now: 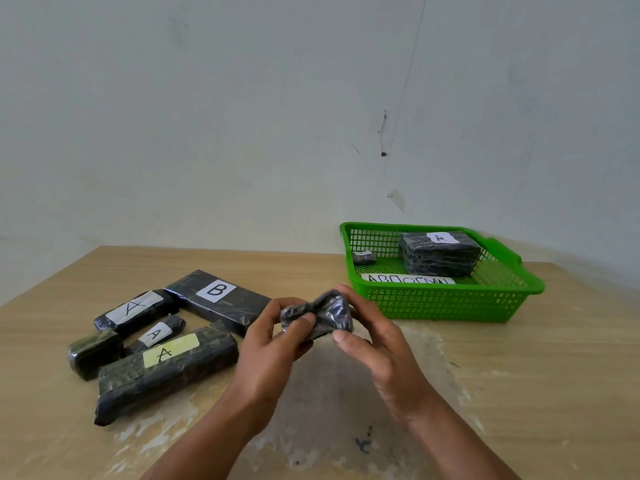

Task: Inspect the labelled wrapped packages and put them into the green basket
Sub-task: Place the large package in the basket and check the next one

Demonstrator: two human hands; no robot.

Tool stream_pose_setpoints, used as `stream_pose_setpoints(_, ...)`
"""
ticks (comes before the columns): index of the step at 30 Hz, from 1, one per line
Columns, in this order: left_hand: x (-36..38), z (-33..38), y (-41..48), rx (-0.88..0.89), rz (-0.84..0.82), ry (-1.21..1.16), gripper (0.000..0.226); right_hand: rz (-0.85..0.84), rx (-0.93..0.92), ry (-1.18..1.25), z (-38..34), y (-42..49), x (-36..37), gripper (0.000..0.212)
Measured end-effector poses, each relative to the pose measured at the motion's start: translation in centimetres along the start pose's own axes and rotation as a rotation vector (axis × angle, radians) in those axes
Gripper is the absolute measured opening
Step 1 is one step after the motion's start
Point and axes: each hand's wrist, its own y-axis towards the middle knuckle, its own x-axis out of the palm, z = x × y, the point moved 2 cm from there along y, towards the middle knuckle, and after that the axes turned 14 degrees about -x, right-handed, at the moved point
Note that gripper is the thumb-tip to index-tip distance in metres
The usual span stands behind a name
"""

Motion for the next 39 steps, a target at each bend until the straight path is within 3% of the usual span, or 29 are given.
stream_pose_setpoints(4, -0.5, 0.4, 0.4, -0.095, -0.009, -0.189, 0.018, 0.078, 0.004, 0.002, 0.1, 0.1, -0.8, 0.066)
stream_pose_setpoints(12, 0.1, 0.2, 0.4, -0.111, -0.026, -0.213, 0.019, 0.202, 0.077, 0.048, 0.4, 0.3, -1.0, 0.048)
stream_pose_setpoints(17, -0.3, 0.7, 0.2, -0.005, 0.103, -0.003, 0.02, 0.234, 0.006, -0.153, 0.5, 0.4, -1.4, 0.053)
stream_pose_setpoints(21, -0.3, 0.4, -0.1, -0.022, 0.046, 0.033, 0.05, 0.189, -0.072, -0.247, 0.2, 0.4, -1.4, 0.056)
stream_pose_setpoints(24, -0.4, 0.2, 0.2, -0.007, 0.098, 0.054, 0.037, 0.186, -0.042, -0.135, 0.0, 0.6, -1.4, 0.058)
stream_pose_setpoints(31, -0.4, 0.0, 0.4, 0.025, 0.001, -0.019, 0.024, 0.176, 0.066, 0.118, -0.3, 0.6, -1.3, 0.042)
stream_pose_setpoints(36, -0.3, 0.2, 0.4, 0.033, -0.012, -0.058, 0.02, 0.207, 0.084, 0.199, -0.5, 0.6, -1.1, 0.045)
stream_pose_setpoints(39, -0.2, 0.1, 0.3, 0.044, -0.01, -0.05, 0.017, 0.254, 0.1, 0.18, -0.4, 0.5, -1.1, 0.034)
